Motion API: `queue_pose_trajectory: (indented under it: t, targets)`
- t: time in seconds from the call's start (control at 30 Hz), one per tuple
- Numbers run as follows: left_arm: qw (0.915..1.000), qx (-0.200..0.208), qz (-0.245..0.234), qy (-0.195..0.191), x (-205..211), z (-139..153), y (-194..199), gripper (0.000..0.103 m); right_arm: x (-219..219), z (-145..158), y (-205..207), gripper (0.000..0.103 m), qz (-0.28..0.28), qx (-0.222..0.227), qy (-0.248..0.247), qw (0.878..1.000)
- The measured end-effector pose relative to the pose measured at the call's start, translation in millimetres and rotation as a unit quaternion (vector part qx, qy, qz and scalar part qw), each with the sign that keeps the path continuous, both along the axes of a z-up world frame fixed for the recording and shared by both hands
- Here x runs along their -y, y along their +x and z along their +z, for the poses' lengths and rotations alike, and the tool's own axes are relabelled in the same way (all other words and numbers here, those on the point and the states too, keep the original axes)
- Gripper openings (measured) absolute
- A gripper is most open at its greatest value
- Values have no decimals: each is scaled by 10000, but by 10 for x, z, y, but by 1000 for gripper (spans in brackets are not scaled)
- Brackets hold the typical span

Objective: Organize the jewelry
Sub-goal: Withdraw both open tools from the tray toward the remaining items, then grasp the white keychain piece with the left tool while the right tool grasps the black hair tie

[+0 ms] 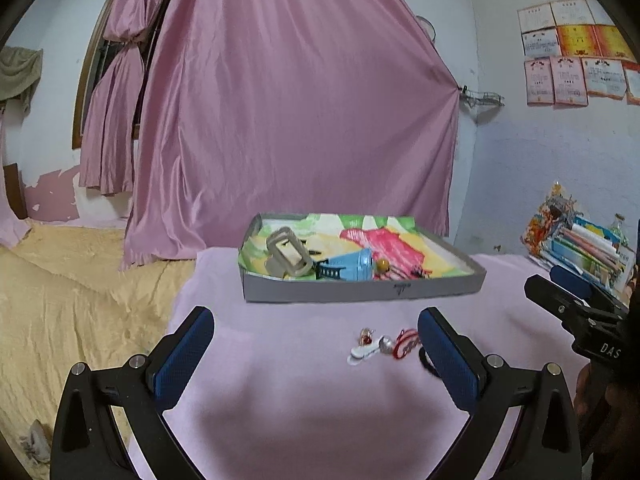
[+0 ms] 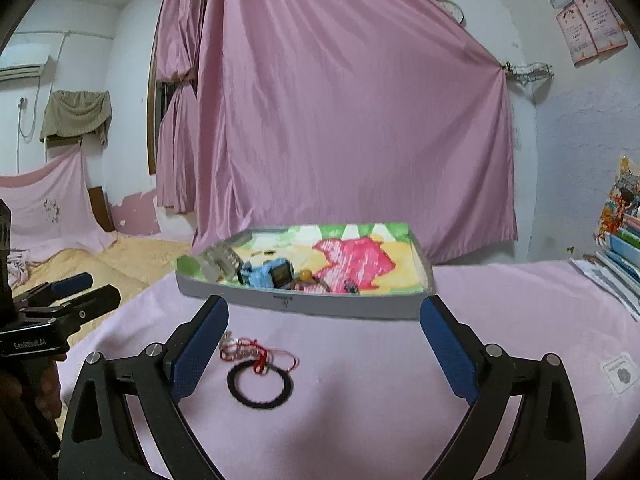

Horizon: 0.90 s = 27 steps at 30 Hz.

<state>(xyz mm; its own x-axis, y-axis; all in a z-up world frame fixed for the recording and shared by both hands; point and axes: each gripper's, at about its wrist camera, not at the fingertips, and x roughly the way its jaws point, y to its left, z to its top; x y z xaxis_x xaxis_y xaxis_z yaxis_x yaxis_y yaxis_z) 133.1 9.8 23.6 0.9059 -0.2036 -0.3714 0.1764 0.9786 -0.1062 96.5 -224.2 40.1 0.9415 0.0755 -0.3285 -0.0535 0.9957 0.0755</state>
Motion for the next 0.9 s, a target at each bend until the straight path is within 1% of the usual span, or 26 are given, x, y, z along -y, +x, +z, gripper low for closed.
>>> queue_pose_trajectory:
  t: [0.1,0.17,0.33,0.43,0.5,0.6,0.7,0.8,0.9]
  targets:
    - [9999,-117,-69,61,6,-33,25,103,-34,-69,63,94,29,-229,-75,9997]
    - [9995,-273,-118,124,18,-63,75,103,-53,-119,116,94,37,-464,-156,9988]
    - [9968,-725,-278,206,60,-157,205,103,-65,-210,209,94,67,-836,-207,9963]
    - [9950,-924,-305,225,80,-206,268,103,-82,-255,252,94,134,-1010,-203,9946]
    - [9935,-1075,-287,222,89,-233,322,103,-98,-289,300,94,147,-1197,-246,9924]
    - [9904,-1333,-355,76,80,-270,406,102,-110,-323,370,94,125,-1477,-261,9886]
    - [9869,-1560,-415,-11,90,-303,491,102,-115,-330,437,94,136,-1644,-296,9859]
    - [9845,-1682,-490,24,130,-325,566,102,-134,-354,501,94,201,-1807,-337,9828]
    - [9819,-1785,-631,99,181,-346,627,101,-148,-389,543,94,296,-1958,-273,9798]
